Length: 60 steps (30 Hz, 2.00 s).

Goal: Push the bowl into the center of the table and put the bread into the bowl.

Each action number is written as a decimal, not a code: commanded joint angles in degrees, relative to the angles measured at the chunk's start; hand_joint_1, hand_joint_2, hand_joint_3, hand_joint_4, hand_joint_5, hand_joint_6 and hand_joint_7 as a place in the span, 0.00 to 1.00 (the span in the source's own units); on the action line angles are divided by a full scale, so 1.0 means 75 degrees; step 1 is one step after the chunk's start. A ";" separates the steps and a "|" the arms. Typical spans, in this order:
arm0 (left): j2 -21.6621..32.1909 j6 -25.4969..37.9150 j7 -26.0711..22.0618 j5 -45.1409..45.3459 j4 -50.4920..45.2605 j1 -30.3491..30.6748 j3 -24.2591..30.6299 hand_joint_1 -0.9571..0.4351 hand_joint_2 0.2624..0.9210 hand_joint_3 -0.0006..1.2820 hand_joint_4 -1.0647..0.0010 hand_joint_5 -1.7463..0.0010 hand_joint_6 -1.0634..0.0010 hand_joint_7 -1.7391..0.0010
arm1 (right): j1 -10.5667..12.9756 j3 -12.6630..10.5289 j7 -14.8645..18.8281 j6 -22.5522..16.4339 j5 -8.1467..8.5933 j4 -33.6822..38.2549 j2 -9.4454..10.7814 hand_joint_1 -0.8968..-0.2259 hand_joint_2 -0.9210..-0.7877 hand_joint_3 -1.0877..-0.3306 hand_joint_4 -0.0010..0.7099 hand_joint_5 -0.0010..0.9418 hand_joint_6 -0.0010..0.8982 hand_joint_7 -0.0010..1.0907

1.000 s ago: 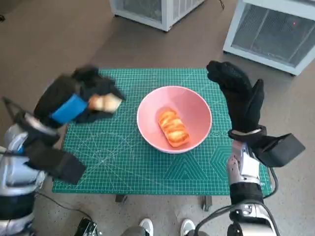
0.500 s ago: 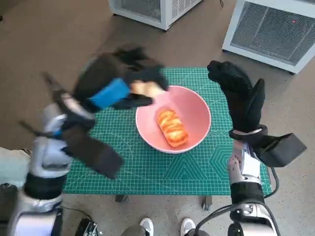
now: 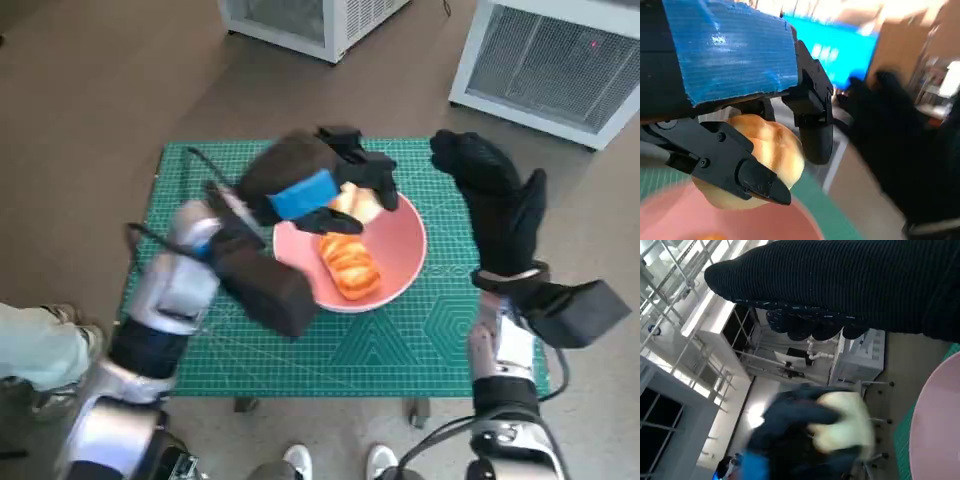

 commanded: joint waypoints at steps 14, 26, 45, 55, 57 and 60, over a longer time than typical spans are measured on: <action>0.0088 -0.0134 0.0074 0.0137 0.0031 0.0360 -0.0114 0.54 0.90 0.01 0.66 1.00 0.61 0.92 | 0.0240 -0.0094 -0.0103 0.0237 0.0003 -0.0216 -0.0047 0.36 0.00 0.52 0.37 0.00 0.11 0.46; 0.0226 -0.0367 -0.0031 -0.0860 -0.0542 0.0730 0.0705 0.50 0.91 0.01 0.73 1.00 0.64 0.95 | 0.0127 -0.0081 -0.0138 0.0326 -0.0017 -0.0235 -0.0035 0.35 0.00 0.52 0.36 0.00 0.11 0.45; -0.0591 -0.1217 0.0033 -0.3985 -0.0996 0.1556 0.2382 0.39 1.00 0.12 0.83 1.00 0.72 0.99 | -0.0222 -0.0118 -0.0189 0.0576 0.0038 -0.0402 -0.0058 0.36 0.00 0.54 0.37 0.00 0.15 0.43; -0.1067 -0.1066 -0.0316 -0.5275 -0.0947 0.1924 0.2870 0.37 1.00 0.18 0.84 1.00 0.74 0.99 | -0.0432 -0.0027 -0.0343 0.0537 -0.0143 -0.0545 -0.0050 0.37 0.00 0.54 0.38 0.01 0.17 0.42; -0.1043 -0.0995 -0.0398 -0.5353 -0.0970 0.1966 0.2922 0.37 1.00 0.18 0.84 1.00 0.74 0.99 | -0.0489 -0.0005 -0.0358 0.0518 -0.0170 -0.0529 -0.0049 0.37 0.00 0.54 0.39 0.01 0.17 0.42; -0.1039 -0.1036 -0.0509 -0.5441 -0.0942 0.2003 0.2993 0.35 1.00 0.17 0.84 1.00 0.74 0.99 | -0.0575 0.0024 -0.0378 0.0499 -0.0216 -0.0483 -0.0060 0.37 0.00 0.53 0.39 0.01 0.18 0.42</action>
